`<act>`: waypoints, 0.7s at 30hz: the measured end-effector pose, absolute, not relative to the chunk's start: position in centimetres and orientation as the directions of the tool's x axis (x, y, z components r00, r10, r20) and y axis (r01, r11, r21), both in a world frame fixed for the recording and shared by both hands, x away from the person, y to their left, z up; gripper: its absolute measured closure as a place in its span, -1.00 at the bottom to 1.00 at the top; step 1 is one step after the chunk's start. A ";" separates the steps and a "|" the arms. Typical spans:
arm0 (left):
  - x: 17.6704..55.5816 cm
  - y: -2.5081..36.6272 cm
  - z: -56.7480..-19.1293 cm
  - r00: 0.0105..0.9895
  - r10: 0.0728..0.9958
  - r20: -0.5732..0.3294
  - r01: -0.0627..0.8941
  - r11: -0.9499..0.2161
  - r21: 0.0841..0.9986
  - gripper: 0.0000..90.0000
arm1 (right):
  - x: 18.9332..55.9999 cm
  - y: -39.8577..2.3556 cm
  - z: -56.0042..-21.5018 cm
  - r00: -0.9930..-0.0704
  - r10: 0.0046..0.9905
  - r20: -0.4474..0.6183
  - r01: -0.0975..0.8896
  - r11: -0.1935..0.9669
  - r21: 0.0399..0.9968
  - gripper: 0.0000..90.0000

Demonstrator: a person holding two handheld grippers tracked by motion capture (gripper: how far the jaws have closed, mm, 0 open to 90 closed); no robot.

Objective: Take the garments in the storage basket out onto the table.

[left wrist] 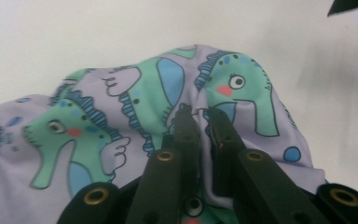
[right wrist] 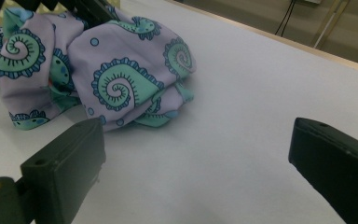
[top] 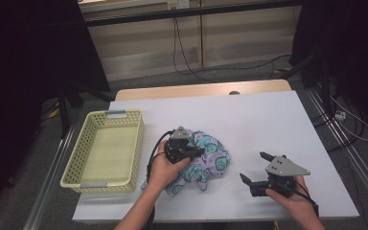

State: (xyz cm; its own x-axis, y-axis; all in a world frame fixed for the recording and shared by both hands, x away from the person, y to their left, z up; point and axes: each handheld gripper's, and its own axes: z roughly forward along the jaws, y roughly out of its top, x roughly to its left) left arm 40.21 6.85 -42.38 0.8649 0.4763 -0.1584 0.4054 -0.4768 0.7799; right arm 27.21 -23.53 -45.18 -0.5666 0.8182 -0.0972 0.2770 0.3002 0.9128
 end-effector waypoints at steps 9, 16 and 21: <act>40.9 9.4 -41.0 0.824 0.552 -0.124 0.419 -0.448 0.790 0.90 | 28.2 -23.0 -44.9 -0.564 0.820 -0.098 0.278 0.300 0.913 -0.93; 42.2 12.0 -39.6 0.763 0.643 -0.064 0.417 -0.414 0.809 0.90 | 29.3 -21.9 -44.9 -0.583 0.805 -0.110 0.266 0.317 0.911 -0.93; 43.6 12.6 -39.5 0.721 0.692 -0.041 0.429 -0.399 0.810 0.90 | 29.9 -21.5 -45.0 -0.587 0.804 -0.094 0.273 0.306 0.912 -0.93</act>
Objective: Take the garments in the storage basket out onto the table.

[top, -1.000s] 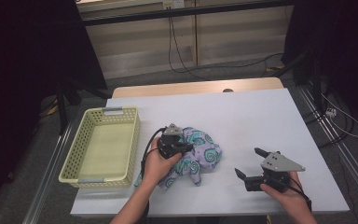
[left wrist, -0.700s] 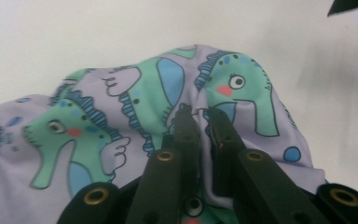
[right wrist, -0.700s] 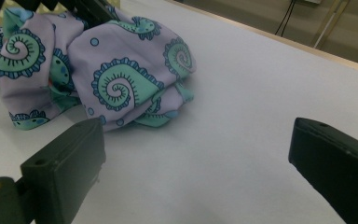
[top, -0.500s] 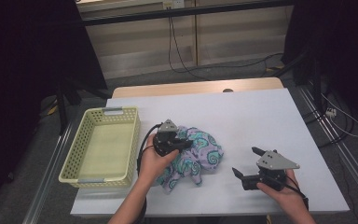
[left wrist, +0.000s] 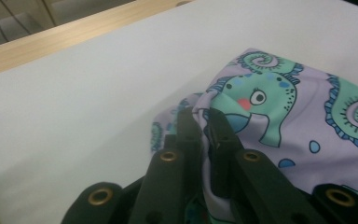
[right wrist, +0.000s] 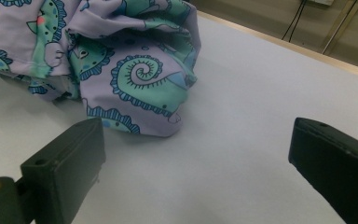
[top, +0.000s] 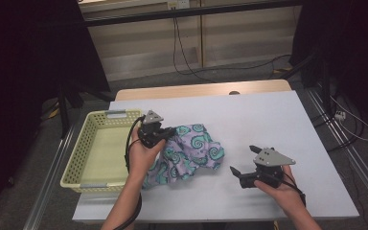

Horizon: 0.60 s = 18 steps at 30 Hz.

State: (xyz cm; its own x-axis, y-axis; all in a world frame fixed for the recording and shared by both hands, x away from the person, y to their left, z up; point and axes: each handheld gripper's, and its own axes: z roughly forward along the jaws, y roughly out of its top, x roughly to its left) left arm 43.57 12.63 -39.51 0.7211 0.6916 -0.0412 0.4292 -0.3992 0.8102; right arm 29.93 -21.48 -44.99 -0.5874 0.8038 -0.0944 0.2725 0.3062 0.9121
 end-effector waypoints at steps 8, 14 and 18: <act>45.2 11.3 -43.6 0.693 0.720 0.024 0.475 -0.482 0.736 0.90 | 30.0 -21.8 -45.0 -0.590 0.802 -0.091 0.273 0.305 0.912 -0.93; 45.1 11.6 -44.5 0.675 0.738 0.008 0.508 -0.473 0.720 0.84 | 29.9 -22.5 -45.0 -0.578 0.812 -0.082 0.272 0.287 0.918 -0.93; 44.7 11.9 -43.1 0.669 0.742 -0.052 0.521 -0.418 0.745 0.50 | 29.9 -22.7 -45.0 -0.571 0.817 -0.077 0.275 0.279 0.920 -0.93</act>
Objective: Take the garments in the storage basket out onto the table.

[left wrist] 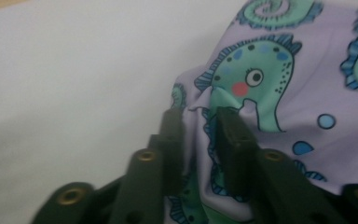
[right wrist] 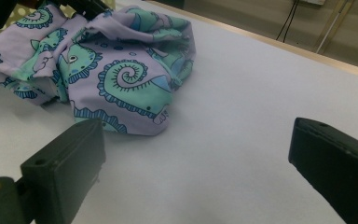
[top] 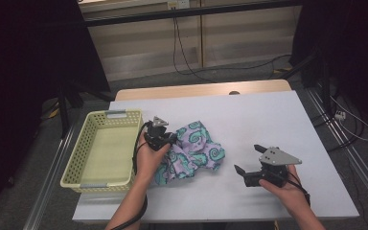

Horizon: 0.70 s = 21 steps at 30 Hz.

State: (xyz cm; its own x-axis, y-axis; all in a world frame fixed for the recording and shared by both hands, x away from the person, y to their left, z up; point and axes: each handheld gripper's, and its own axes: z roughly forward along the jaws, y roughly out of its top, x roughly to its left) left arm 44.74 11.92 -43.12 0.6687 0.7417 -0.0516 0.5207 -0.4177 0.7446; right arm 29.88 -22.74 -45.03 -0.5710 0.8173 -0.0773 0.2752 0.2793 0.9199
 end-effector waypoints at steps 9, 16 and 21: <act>42.9 10.1 -39.5 0.747 0.657 -0.096 0.449 -0.393 0.803 -0.47 | 29.7 -22.2 -45.0 -0.588 0.803 -0.091 0.267 0.299 0.916 -0.93; 41.7 6.5 -40.4 0.813 0.579 -0.068 0.408 -0.481 0.776 -0.57 | 29.6 -22.0 -45.1 -0.591 0.801 -0.092 0.267 0.302 0.915 -0.93; 42.0 6.5 -41.8 0.825 0.566 -0.018 0.395 -0.553 0.734 0.37 | 29.6 -21.9 -45.1 -0.591 0.802 -0.086 0.271 0.298 0.915 -0.92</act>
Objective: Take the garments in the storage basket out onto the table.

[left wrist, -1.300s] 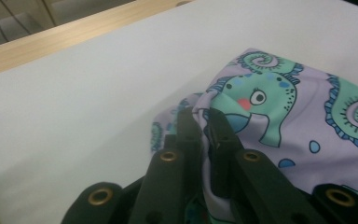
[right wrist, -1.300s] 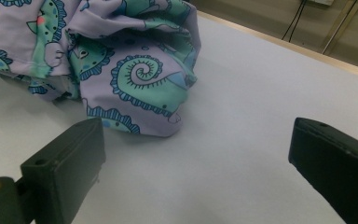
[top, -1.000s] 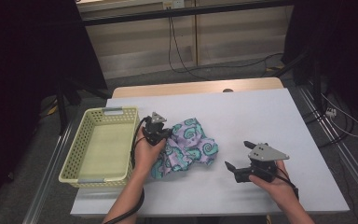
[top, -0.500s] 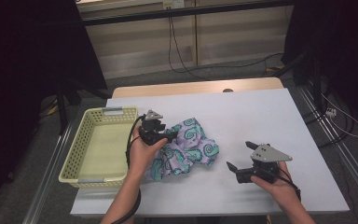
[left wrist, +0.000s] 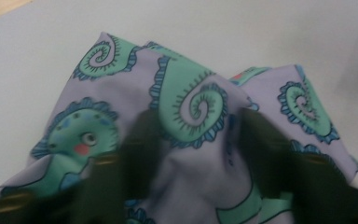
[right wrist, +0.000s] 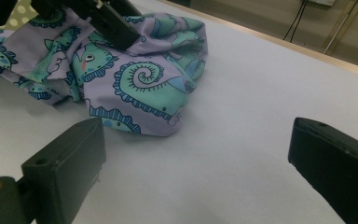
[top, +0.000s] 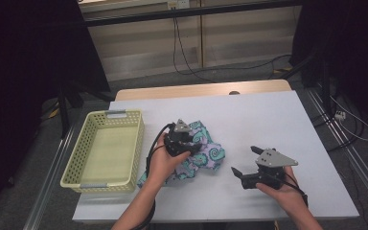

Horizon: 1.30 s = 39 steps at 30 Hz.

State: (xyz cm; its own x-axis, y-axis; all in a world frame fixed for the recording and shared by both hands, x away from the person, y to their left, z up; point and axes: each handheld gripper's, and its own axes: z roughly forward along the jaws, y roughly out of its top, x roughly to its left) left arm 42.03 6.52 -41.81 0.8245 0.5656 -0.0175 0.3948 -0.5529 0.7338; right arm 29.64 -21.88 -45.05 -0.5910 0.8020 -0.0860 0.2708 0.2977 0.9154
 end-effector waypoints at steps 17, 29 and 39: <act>43.0 11.9 -39.1 0.740 0.672 -0.033 0.448 -0.456 0.769 0.93 | 32.7 -16.1 -44.8 -0.668 0.740 -0.078 0.286 0.352 0.891 -0.53; 43.1 12.1 -39.2 0.743 0.669 -0.023 0.444 -0.468 0.764 0.93 | 33.9 -15.2 -45.1 -0.692 0.720 -0.047 0.360 0.401 0.842 0.97; 43.2 12.0 -39.7 0.747 0.664 -0.024 0.441 -0.469 0.765 0.93 | 33.6 -21.7 -42.4 -0.576 0.817 0.018 0.370 0.241 0.897 0.99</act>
State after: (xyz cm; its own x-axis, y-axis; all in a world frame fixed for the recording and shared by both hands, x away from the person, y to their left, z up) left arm 43.17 12.00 -39.70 0.7472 0.6641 -0.0236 0.4413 -0.4693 0.7648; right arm 33.56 -21.67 -42.45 -0.5760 0.8173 0.0179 0.3697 0.2409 0.8974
